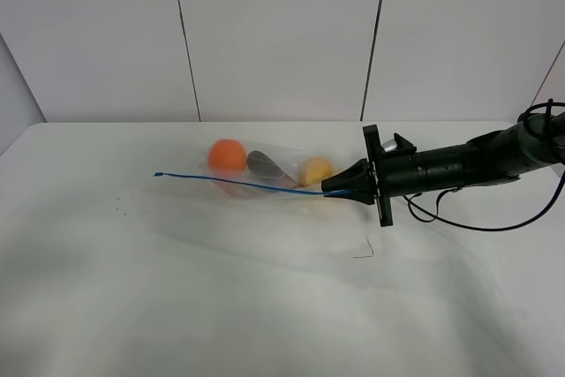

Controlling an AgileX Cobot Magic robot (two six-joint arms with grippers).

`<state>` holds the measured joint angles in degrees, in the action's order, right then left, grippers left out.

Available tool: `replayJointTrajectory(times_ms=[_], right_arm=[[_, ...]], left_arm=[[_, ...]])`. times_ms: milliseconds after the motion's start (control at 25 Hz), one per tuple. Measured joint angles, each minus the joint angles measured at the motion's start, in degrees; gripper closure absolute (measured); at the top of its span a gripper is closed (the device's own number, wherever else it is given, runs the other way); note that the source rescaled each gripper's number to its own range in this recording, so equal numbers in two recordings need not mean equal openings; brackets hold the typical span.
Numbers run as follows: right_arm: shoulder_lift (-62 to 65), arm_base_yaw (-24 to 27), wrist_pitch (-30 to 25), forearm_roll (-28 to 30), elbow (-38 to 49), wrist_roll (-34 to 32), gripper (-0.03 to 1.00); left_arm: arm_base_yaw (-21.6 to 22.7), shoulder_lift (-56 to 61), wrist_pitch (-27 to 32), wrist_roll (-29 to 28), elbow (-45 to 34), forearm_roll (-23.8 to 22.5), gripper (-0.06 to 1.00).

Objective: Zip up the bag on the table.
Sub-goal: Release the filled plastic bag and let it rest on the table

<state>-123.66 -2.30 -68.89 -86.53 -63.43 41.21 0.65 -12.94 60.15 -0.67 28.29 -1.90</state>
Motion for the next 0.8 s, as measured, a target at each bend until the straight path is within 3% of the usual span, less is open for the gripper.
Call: replayJointTrajectory(times_ms=[280, 800], right_arm=[[0.0, 0.0, 0.0, 0.1, 0.0, 0.0, 0.97], [0.0, 0.0, 0.0, 0.2, 0.0, 0.0, 0.97]], left_arm=[[0.0, 12.8, 0.1, 0.0, -0.1, 0.0, -0.01], [0.0, 13.0, 0.1, 0.0, -0.1, 0.4, -0.01]])
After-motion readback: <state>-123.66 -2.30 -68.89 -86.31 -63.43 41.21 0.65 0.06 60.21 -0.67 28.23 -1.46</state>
